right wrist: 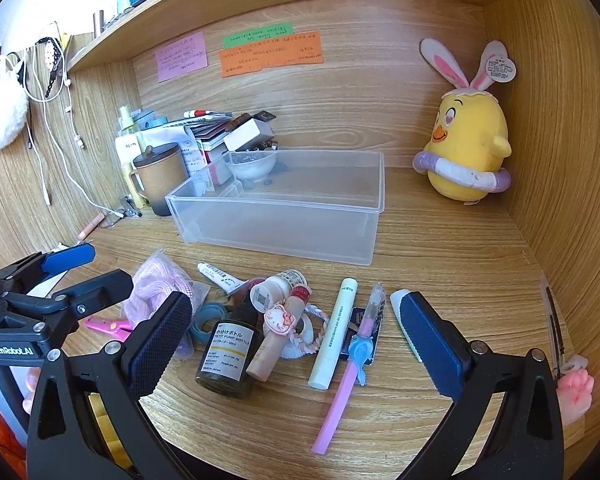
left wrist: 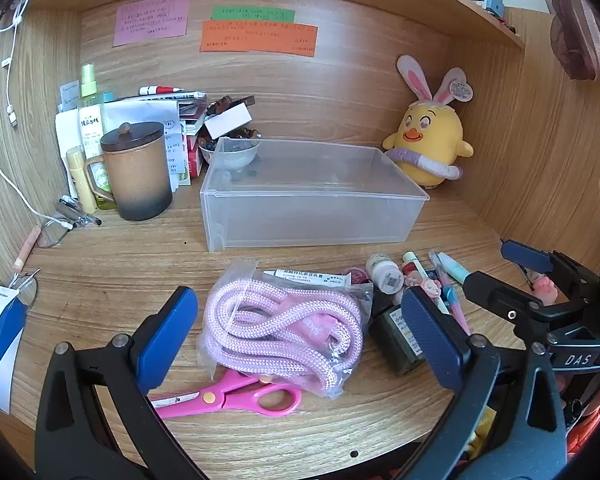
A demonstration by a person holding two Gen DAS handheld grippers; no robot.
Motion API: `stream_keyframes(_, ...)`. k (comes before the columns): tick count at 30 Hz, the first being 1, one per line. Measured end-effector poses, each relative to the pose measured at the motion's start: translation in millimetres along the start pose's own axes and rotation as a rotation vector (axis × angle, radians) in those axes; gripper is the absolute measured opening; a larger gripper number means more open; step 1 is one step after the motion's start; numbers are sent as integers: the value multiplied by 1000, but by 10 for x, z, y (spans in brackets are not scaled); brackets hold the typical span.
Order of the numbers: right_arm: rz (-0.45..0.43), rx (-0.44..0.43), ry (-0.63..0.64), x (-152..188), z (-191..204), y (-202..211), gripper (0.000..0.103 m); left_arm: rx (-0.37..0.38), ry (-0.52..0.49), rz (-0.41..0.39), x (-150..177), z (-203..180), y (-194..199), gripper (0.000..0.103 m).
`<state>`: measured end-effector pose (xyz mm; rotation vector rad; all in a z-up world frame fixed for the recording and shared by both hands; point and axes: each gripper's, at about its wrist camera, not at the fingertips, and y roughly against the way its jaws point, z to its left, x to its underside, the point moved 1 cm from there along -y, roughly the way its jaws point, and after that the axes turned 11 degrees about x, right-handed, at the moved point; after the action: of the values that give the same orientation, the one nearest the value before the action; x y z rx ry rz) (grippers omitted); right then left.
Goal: Organize objects
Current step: 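Move both tools toward the scattered items on the desk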
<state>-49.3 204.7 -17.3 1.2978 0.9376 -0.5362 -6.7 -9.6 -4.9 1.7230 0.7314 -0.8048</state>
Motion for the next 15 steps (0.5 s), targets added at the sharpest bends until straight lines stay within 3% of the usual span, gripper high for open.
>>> stream_keyframes(15,15,-9,-22,12,-50,-9,103,6,7,16,11,-6,-39,103)
